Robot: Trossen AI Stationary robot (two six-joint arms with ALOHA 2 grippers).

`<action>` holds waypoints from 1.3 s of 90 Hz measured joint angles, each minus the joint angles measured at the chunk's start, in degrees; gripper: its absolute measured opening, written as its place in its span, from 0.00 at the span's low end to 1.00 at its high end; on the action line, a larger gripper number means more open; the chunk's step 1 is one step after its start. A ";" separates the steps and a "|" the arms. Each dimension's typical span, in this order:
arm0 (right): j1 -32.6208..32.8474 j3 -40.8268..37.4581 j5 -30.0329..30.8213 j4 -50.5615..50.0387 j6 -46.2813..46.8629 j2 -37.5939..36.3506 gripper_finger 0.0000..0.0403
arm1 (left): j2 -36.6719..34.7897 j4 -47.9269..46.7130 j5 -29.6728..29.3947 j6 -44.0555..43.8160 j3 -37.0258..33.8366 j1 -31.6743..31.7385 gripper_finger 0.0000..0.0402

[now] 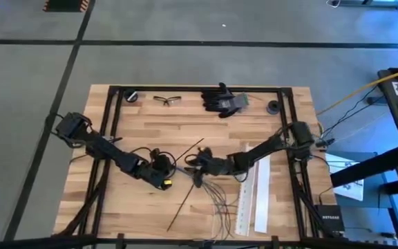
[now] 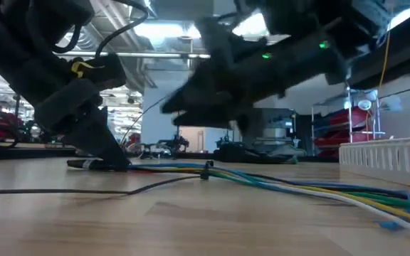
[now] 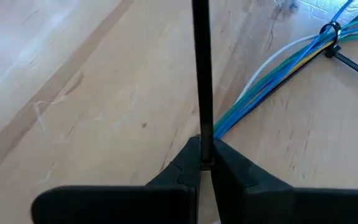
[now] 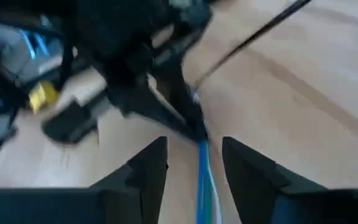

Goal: Ziptie cables
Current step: Wrap the zip tie on the cables

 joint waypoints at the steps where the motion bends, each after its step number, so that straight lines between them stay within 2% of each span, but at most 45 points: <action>1: -0.09 0.44 0.05 0.06 0.00 0.36 0.35 | 0.00 0.04 0.01 0.02 0.01 0.00 0.02; 15: -0.80 6.07 0.27 -0.56 -0.66 5.43 0.35 | 0.00 0.14 0.07 -0.28 -0.01 0.00 0.02; 34: -1.12 11.72 1.35 -2.85 -1.72 8.39 0.34 | 0.00 0.37 -0.15 0.01 0.01 0.00 0.02; 40: -1.39 13.26 2.11 -7.77 -4.61 8.39 0.27 | 0.00 0.41 -0.08 0.03 0.01 0.00 0.02; 47: -1.40 14.65 4.07 -11.77 -7.48 8.40 0.10 | 0.01 0.32 -0.17 0.02 0.01 -0.11 0.02; 51: -1.40 15.02 3.94 -10.71 -9.00 8.45 0.04 | 0.00 0.30 -0.23 0.01 0.01 -0.09 0.02; 62: -1.61 15.90 4.31 -7.40 -14.71 8.23 0.02 | 0.00 0.32 -0.38 0.03 0.01 -0.11 0.02; 73: -1.75 16.31 10.63 -15.48 -23.50 7.66 0.00 | 0.00 0.28 -0.42 0.01 0.01 -0.11 0.02; 91: -2.43 16.52 14.55 -26.44 -30.34 1.56 0.00 | -0.07 0.24 -1.58 -2.55 0.12 -1.19 0.02; 103: -3.89 16.35 16.43 -32.08 -34.33 -4.33 0.00 | 2.35 -0.54 -2.49 -5.77 0.28 -1.96 0.02; 117: -5.65 14.20 18.04 -37.59 -35.68 -10.63 0.00 | 4.39 -0.42 -2.51 -8.91 0.31 -2.01 0.02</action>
